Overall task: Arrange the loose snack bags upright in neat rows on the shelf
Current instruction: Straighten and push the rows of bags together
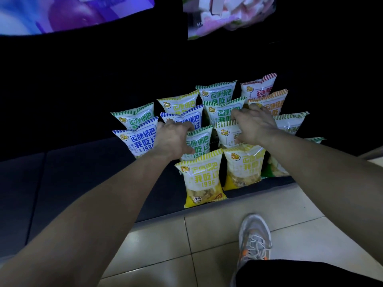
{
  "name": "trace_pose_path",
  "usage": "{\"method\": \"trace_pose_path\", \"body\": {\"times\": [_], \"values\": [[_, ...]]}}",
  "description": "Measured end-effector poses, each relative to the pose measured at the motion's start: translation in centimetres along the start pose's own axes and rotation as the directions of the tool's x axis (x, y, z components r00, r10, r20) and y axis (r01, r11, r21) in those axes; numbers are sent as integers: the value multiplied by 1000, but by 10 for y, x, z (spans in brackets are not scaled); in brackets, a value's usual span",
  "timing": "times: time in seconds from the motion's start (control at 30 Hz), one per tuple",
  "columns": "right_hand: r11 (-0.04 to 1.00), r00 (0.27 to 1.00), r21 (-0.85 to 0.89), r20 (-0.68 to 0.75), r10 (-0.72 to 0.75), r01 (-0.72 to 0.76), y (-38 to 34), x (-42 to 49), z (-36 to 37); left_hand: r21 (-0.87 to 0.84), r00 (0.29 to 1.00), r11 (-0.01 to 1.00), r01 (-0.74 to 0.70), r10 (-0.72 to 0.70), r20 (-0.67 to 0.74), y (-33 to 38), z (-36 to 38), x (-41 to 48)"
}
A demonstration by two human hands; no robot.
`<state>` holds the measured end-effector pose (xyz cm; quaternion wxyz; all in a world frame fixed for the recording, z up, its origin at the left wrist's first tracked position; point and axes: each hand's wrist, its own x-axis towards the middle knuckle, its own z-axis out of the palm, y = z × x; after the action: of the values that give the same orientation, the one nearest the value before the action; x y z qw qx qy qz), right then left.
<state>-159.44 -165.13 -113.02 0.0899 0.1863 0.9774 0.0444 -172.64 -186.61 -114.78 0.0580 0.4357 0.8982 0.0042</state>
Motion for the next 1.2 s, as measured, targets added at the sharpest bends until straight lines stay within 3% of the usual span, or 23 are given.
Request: {"method": "trace_pose_path", "body": {"times": [0.1,0.27,0.37,0.47,0.6,0.73,1.0,1.2], "values": [[1000,999,28,47,13,-15,0,-2,-3,6,1000,1000,-6,6,-27,3,5,-4],[984,999,177,40,8,-15,4,-8,-14,-68,998,997,24,-20,57,3,-2,-5],[968,1000,252,0,-16,16,13,-20,-18,-194,998,980,34,-42,-38,7,-12,-15],[946,996,323,64,-60,36,21,-40,-14,-250,995,968,-31,5,-102,26,-17,-38],[984,966,137,217,-143,115,23,-67,-1,-44,997,997,-65,67,46,57,2,-67],[978,963,-53,196,-187,200,14,-74,13,101,993,995,-14,3,114,68,23,-75],[979,967,-76,187,-173,190,8,-68,18,109,992,993,-50,62,-106,61,32,-81],[985,971,-57,186,-151,164,7,-71,20,61,993,995,-75,80,-82,62,37,-81]]}}
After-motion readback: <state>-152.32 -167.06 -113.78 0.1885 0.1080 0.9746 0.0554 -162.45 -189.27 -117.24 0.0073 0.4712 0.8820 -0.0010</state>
